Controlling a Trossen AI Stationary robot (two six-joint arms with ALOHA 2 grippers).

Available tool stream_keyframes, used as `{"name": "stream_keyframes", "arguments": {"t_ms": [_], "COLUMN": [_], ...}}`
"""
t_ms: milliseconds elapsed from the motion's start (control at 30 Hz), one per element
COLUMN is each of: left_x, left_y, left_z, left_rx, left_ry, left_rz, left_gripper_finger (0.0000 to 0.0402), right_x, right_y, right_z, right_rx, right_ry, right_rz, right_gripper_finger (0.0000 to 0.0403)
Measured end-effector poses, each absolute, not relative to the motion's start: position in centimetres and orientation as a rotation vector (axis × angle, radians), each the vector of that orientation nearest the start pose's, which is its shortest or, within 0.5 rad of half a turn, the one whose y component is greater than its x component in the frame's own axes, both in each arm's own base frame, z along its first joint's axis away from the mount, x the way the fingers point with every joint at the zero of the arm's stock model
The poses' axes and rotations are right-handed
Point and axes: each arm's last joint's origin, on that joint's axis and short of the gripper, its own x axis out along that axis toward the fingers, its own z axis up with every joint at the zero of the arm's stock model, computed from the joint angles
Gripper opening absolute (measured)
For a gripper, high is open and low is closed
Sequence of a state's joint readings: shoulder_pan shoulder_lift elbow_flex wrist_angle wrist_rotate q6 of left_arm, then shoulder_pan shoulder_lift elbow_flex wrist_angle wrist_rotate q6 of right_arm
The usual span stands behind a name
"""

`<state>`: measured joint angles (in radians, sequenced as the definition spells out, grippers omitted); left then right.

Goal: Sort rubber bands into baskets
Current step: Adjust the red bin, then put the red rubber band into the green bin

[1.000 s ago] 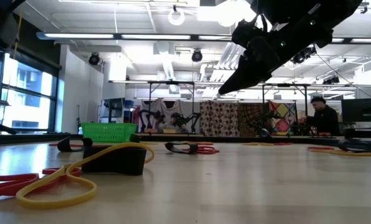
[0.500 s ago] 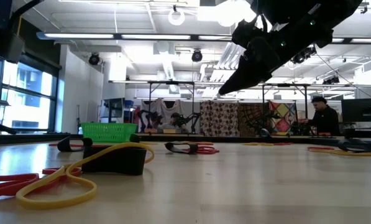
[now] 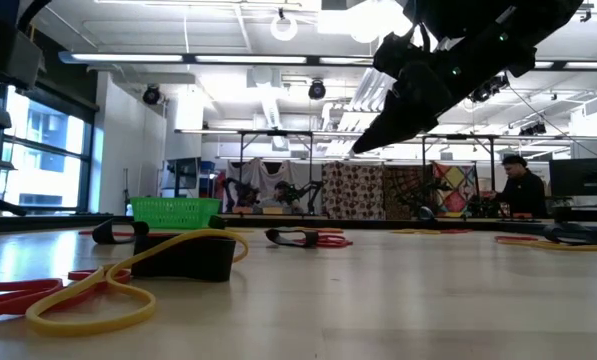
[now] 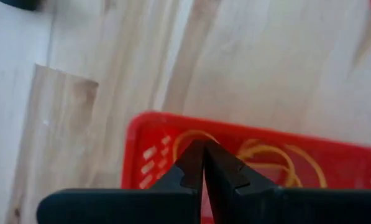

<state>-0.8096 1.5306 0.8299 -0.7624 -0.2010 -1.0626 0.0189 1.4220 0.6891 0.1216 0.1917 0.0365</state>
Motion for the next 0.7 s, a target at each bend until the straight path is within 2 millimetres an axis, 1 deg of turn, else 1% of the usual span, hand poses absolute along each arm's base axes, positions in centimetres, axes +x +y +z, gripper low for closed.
{"name": "stream_keyframes", "arguments": {"t_ms": [133, 333, 400, 533, 600, 700], "left_x": [17.4, 16.9, 16.6, 16.2, 16.1, 16.2], "left_y": [-17.0, -16.6, -16.3, -15.2, -14.5, -13.4], "left_z": [16.9, 19.0, 19.9, 22.0, 22.9, 23.9], "left_rx": [-0.25, -0.283, -0.293, -0.321, -0.319, -0.283], "left_ry": [1.35, 1.262, 1.238, 1.165, 1.113, 1.04], "left_rz": [0.196, 0.151, 0.111, 0.044, 0.032, 0.03], "left_gripper_finger": [0.0002, 0.0001, 0.0001, 0.0, 0.0, 0.0], "right_x": [28.1, 28.2, 28.0, 27.0, 26.4, 25.6], "right_y": [0.0, -0.2, -0.3, -0.6, -0.9, -1.3], "right_z": [18.9, 19.0, 18.9, 18.8, 19.0, 19.3], "right_rx": [-0.063, -0.047, -0.027, -0.033, -0.029, -0.004], "right_ry": [0.619, 0.613, 0.624, 0.698, 0.722, 0.746], "right_rz": [-0.168, -0.181, -0.22, -0.36, -0.428, -0.465], "right_gripper_finger": [0.0, 0.0, 0.0, 0.0005, 0.001, 0.0016]}}
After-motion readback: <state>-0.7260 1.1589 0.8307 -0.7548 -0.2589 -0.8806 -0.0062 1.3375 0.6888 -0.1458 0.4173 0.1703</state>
